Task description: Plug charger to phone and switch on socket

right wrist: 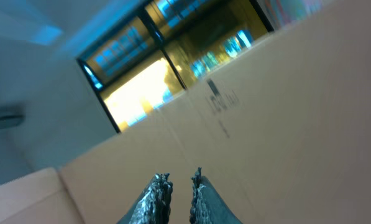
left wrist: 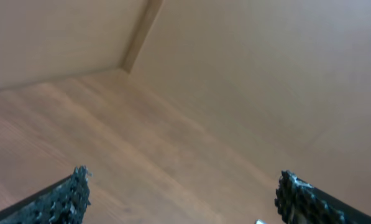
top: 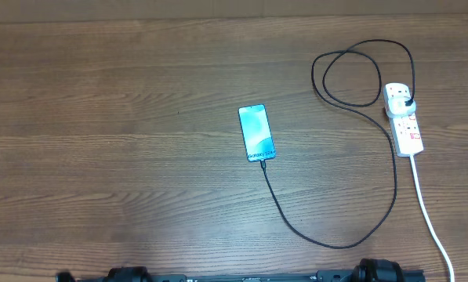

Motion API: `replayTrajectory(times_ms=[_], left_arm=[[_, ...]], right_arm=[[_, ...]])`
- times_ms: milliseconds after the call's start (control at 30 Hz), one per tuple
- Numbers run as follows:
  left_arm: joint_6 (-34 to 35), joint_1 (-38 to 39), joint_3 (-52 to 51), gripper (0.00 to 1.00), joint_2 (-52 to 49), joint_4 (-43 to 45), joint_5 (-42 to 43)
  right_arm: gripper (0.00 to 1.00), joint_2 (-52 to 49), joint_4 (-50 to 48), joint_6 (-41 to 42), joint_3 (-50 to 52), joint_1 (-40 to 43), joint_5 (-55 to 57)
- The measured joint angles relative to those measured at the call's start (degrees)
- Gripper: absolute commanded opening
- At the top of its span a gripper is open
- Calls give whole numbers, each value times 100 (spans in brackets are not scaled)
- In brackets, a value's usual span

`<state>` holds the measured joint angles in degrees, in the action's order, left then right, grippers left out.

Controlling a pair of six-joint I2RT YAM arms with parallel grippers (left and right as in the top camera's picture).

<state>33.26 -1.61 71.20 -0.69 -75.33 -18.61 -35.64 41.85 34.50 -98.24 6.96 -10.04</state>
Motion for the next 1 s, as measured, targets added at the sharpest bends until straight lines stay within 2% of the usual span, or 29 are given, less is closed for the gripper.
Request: replayTrajectory(times_ms=[167,333,700,1000], left_arm=[[157,0,-1091,100,0,1025,74],[205,0,-2487,99,-2,2481,354],[258,0,-5147,100,-4,5635,820],[-306,0,-6450,100,-7,6852,1003]], right_arm=[[20,675,-195,-2,313,0,-4],[25,1073,-330,-17,424,0,0],[28,1624,-323,-22,463,0,-2],[31,1958,-313,-20,459,0,31]])
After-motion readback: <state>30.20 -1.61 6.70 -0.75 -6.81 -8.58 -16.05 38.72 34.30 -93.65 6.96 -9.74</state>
